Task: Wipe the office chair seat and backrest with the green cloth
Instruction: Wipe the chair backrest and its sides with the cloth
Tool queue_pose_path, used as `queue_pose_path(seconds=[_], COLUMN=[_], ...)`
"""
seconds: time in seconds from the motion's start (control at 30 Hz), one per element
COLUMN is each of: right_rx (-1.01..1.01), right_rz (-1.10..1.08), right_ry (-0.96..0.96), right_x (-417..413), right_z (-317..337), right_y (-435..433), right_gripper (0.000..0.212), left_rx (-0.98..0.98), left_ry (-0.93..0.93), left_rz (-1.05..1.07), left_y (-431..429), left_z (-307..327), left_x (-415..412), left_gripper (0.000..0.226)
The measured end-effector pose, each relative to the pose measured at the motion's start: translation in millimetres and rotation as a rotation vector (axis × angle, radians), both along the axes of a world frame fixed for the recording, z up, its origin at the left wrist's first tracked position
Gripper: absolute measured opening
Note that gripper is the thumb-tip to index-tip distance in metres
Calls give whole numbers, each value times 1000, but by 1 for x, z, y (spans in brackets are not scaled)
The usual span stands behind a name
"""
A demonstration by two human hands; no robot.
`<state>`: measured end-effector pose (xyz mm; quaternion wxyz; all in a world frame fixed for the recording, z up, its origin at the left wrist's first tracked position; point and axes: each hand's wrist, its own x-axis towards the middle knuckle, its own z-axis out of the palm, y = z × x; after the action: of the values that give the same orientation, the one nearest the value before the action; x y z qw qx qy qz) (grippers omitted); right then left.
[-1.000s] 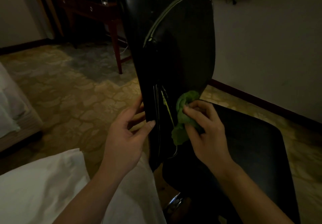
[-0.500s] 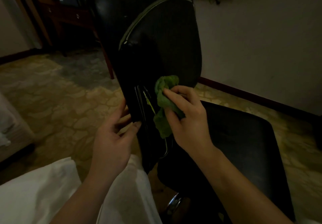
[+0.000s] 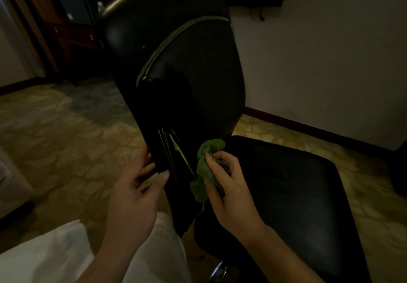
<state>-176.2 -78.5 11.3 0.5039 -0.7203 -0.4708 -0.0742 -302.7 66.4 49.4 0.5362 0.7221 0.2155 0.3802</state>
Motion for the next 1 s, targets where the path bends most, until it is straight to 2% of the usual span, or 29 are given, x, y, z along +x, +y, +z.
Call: queue_pose_path(seconds=[0.2,0.4,0.53,0.77,1.0], right_rx=[-49,81,142,79,169], right_rz=[-9,-31,-22,-20,-47], right_ry=[-25,-50,-83,67,-30], right_x=[4,6,6,8,1], right_z=[25,59,37,-4,56], right_y=[-2,15,17,-5,21], right_gripper=[47,48,37,38,37], left_rx=[18,-5,10,27,10], left_ry=[14,24,27,13,28], left_rz=[-16,-23,-17,-20,-32], left_y=[0,-1,0,-4,-1], left_z=[2,1,3,5,1], left_x=[1,-2,-1,-3,-2], left_gripper=[64,63,65,66,64])
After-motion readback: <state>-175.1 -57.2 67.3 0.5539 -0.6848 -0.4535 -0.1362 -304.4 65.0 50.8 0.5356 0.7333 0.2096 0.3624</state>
